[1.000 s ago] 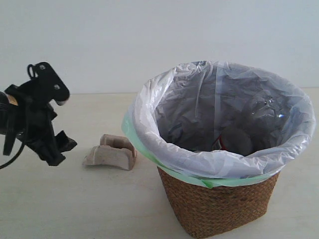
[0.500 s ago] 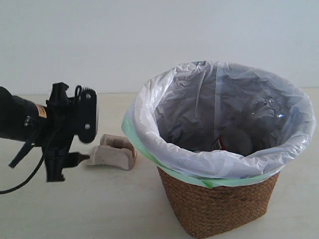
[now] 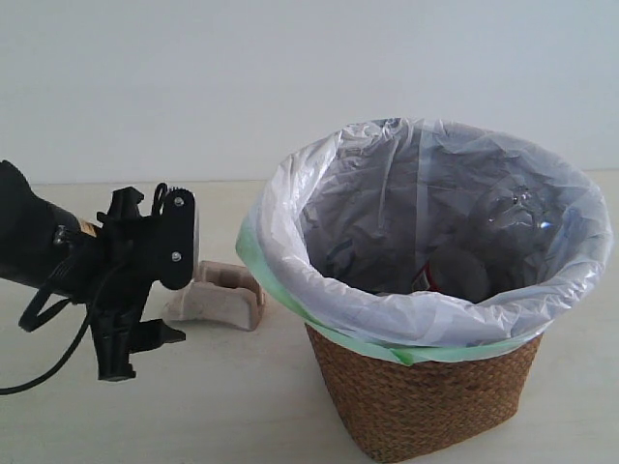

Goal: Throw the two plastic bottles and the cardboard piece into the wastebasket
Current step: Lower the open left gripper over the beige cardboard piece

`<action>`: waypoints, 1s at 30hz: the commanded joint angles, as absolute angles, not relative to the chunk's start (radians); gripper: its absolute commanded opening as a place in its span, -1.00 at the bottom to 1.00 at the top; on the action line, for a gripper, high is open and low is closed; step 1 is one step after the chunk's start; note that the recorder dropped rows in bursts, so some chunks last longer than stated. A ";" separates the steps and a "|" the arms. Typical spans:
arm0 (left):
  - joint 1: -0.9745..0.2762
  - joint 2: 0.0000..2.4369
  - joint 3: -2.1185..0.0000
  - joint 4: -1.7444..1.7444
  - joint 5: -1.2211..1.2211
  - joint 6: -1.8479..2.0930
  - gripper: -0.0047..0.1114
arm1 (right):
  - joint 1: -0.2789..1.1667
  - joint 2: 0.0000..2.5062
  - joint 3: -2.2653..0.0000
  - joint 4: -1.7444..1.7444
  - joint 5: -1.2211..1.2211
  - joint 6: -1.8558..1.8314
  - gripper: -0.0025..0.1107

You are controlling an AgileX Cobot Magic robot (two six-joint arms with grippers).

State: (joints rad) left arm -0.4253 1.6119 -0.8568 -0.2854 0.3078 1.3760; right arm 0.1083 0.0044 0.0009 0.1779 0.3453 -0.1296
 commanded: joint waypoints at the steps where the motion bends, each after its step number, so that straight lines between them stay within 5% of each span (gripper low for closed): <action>1: -0.432 1.613 -0.859 -0.379 0.299 1.388 0.29 | 0.102 0.000 0.000 0.171 0.341 -0.134 -0.96; 13: -0.432 1.731 -0.861 -0.370 -0.034 1.593 0.28 | 0.102 0.000 0.000 0.171 0.341 -0.134 -0.96; 19: -0.432 1.736 -0.861 -0.348 -0.014 1.596 0.27 | 0.102 0.000 0.000 0.171 0.341 -0.134 -0.96; 27: -0.432 1.768 -0.872 -0.340 0.008 1.589 -0.23 | 0.102 0.000 0.000 0.171 0.341 -0.134 -0.96; 30: -0.432 1.769 -0.904 -0.340 0.029 1.574 -0.22 | 0.102 0.000 0.000 0.171 0.341 -0.134 -0.96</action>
